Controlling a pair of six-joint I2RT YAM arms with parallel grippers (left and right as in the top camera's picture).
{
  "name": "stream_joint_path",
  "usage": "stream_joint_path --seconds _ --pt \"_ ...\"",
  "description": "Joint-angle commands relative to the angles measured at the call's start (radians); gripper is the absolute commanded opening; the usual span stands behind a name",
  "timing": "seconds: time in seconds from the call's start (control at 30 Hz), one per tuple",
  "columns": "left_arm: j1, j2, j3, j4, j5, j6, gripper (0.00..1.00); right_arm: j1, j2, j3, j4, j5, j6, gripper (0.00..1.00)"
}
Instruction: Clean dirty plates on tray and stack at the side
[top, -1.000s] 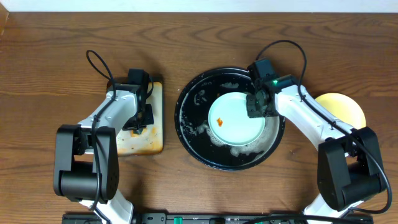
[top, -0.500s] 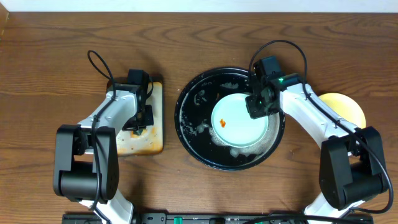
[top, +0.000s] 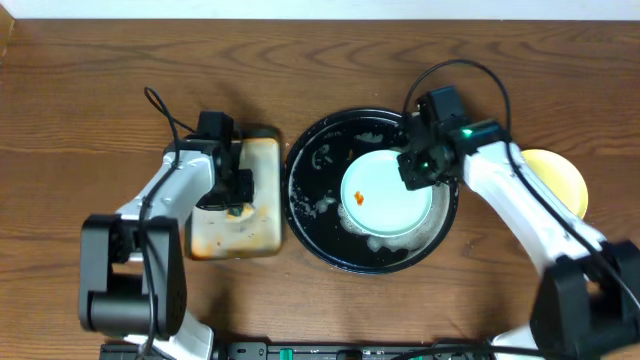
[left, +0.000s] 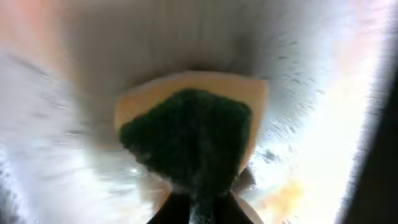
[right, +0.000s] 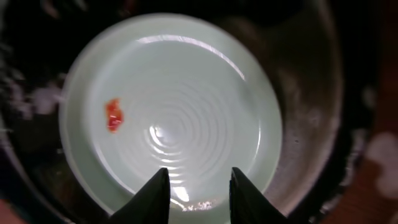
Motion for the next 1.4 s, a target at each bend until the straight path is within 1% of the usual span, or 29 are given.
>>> stream_joint_path --seconds 0.0,0.1,0.27,0.57,0.83,0.87,0.97,1.13,1.23,1.37 --pt "0.02 -0.118 0.044 -0.013 0.126 0.056 0.08 -0.003 -0.09 0.001 -0.002 -0.007 -0.014 0.32" --pt "0.032 -0.143 0.043 -0.027 0.142 0.055 0.08 -0.003 -0.12 0.001 -0.005 -0.007 -0.014 0.33" --pt "0.033 -0.124 0.016 -0.023 0.19 0.055 0.08 -0.003 -0.127 0.001 -0.032 -0.007 -0.001 0.34" --pt "0.033 0.008 -0.015 0.011 0.193 0.055 0.08 -0.003 -0.127 0.001 -0.152 -0.006 0.074 0.37" --pt "0.033 0.113 -0.018 -0.001 0.188 0.056 0.08 -0.018 -0.127 0.001 -0.21 -0.002 0.121 0.4" --pt "0.033 0.121 -0.018 0.001 0.174 0.056 0.08 -0.023 -0.127 0.001 -0.215 -0.002 0.121 0.4" --pt "0.033 0.136 -0.018 0.018 0.071 0.035 0.08 -0.034 -0.127 0.001 -0.223 -0.002 0.121 0.4" --pt "0.033 0.137 -0.018 0.038 -0.158 -0.089 0.08 -0.039 -0.127 0.001 -0.222 -0.002 0.122 0.4" --pt "0.033 0.135 -0.008 0.034 -0.177 -0.095 0.08 -0.039 -0.127 0.001 -0.222 -0.002 0.121 0.4" --pt "0.033 0.115 0.051 -0.063 -0.177 -0.095 0.08 -0.039 -0.127 0.001 -0.222 0.002 0.121 0.41"
